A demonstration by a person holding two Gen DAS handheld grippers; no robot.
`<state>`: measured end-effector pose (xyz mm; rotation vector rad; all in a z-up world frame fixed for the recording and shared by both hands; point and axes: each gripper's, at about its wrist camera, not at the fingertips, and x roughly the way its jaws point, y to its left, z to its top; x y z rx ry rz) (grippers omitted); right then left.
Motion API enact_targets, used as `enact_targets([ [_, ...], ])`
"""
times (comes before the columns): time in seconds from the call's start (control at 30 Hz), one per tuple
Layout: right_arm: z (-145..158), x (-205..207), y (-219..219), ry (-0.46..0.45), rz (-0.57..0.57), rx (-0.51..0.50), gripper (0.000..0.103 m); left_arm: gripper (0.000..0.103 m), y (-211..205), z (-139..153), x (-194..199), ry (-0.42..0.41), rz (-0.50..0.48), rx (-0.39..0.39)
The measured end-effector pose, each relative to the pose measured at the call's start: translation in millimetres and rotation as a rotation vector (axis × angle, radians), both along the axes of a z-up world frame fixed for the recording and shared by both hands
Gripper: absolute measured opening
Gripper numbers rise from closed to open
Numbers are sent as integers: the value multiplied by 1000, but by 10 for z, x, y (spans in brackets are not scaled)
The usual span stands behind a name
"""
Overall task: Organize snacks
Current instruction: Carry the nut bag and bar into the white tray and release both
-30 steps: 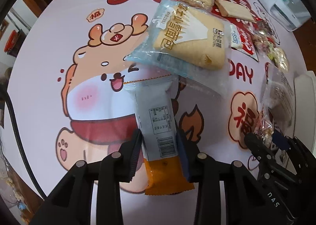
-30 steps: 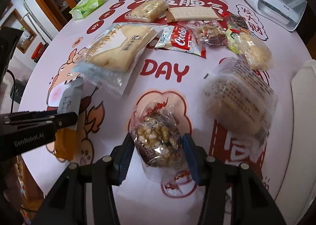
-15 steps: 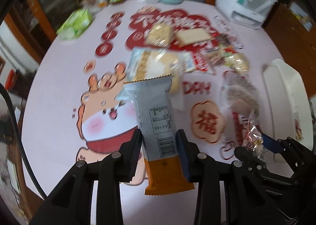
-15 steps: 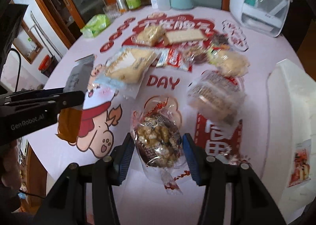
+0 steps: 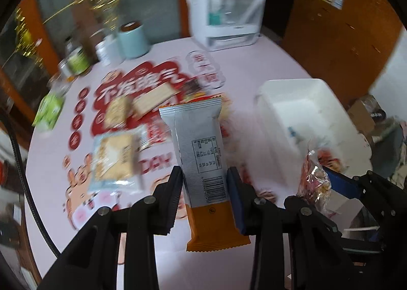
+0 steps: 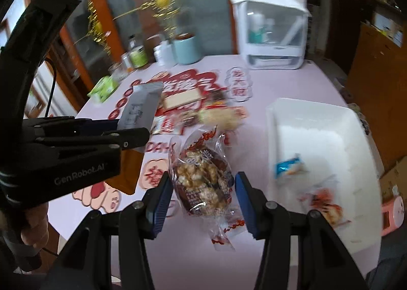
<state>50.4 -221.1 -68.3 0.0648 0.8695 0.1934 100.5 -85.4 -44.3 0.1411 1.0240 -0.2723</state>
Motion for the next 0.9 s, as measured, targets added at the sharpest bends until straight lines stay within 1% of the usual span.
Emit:
enact_targets([
  [0.23,-48,-80,-844,-7,-123,14,50,34,-952,73,60,-27,-82,16],
  [0.47,-215,-52,-1519,21,-205,-2,50,34,-1722,54,172,-46,-133,49],
  [0.57,-283,9,-1723,34,-232,-20,50,35,-2020,-6,253,-47,-147,74],
  [0.63,-327,33,-1844,48,-243,-10,51,35,-2211,-68,329,-40,-155,91],
  [0.9,-445,250,-2149,77,-257,1,52,36,-2685,-304,586,-21,-158,155],
])
